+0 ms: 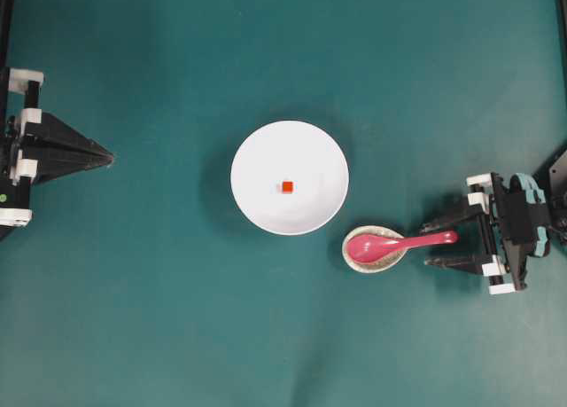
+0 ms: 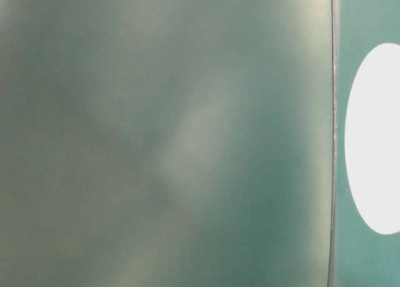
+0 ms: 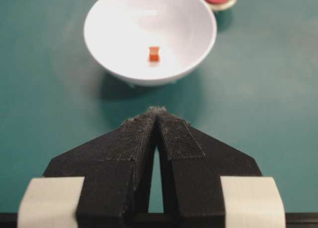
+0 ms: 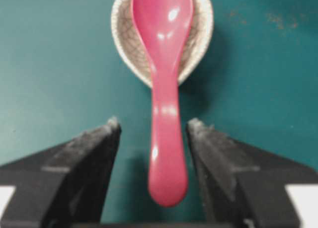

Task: Grip the spoon and scoop the red block from the bowl with right arm.
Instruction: 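Lower the open right gripper around the pink spoon handle, then close the right gripper on the end of the spoon handle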

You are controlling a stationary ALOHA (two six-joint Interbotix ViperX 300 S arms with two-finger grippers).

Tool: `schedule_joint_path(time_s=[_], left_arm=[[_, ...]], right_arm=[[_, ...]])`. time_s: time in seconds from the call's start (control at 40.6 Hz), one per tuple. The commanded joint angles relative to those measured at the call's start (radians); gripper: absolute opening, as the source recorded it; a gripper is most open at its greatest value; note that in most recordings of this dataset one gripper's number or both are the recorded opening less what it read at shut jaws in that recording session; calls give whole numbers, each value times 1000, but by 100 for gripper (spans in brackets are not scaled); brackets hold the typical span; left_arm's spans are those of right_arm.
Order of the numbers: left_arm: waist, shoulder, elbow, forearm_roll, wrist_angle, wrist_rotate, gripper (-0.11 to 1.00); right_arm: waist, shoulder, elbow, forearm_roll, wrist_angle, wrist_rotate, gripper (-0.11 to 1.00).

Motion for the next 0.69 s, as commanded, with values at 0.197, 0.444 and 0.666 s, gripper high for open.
schedule_joint_path(time_s=[0.197,0.444,0.666], left_arm=[[3,9,-26,3,-5,-2,0],[3,9,-25,3,-5,-2,0],[3,9,-25,2,-5,-2,0]], right_arm=[[5,-9,5,20,-44,3,60],[5,-9,3,20,-48,3,59],[12,-8,3,17,-48,3,44]])
